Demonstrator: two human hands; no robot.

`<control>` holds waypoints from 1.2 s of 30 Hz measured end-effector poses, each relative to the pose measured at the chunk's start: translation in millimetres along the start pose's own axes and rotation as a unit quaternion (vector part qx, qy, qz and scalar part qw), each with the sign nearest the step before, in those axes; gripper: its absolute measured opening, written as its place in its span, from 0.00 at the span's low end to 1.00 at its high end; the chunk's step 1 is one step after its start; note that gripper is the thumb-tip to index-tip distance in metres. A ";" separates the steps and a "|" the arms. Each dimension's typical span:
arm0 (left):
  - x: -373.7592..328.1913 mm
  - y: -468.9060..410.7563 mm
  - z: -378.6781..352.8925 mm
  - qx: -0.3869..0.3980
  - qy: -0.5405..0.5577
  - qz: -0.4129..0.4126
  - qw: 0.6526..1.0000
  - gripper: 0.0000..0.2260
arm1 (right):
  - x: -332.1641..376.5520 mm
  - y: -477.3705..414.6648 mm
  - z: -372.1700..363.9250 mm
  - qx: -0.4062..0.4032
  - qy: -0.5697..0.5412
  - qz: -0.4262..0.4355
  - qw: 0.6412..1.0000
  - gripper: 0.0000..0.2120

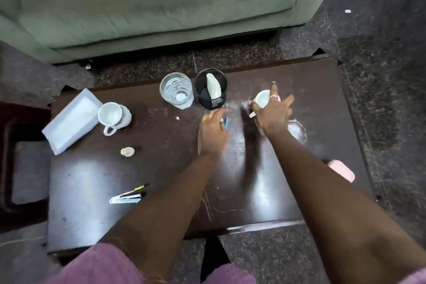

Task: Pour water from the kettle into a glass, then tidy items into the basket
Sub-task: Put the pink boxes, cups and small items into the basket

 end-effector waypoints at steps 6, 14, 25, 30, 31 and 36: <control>54.5 1.6 54.7 -0.071 -0.062 0.008 0.995 0.16 | 1.6 -11.0 -10.2 0.003 -0.009 -0.050 0.999 0.30; 147.7 -23.5 146.5 -0.209 -0.139 0.255 0.934 0.32 | 14.4 42.7 -17.8 -0.124 0.062 -0.023 0.990 0.33; 203.4 -28.6 177.7 -0.100 -0.041 0.301 0.947 0.36 | 89.8 168.0 -93.6 -0.076 0.045 0.116 0.989 0.30; 209.4 -26.6 200.4 -0.072 -0.019 0.257 0.964 0.33 | 148.2 205.1 -131.5 -0.048 0.063 0.197 0.977 0.30; 209.1 -25.1 208.8 -0.079 -0.011 0.240 0.967 0.33 | 160.9 210.5 -138.7 -0.038 0.065 0.214 0.974 0.30; 217.8 -16.7 287.5 -0.122 0.008 0.192 0.974 0.33 | 248.3 238.0 -171.5 0.025 0.043 0.308 0.950 0.31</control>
Point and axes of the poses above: each hand's wrist, its own y-axis away from the middle knuckle, its own z-axis out of the back of the hand, x = y × z, the point moved 5 cm from there along -y, towards the middle knuckle, and after that the axes turned 3 degrees about x, right-handed, at the moved point
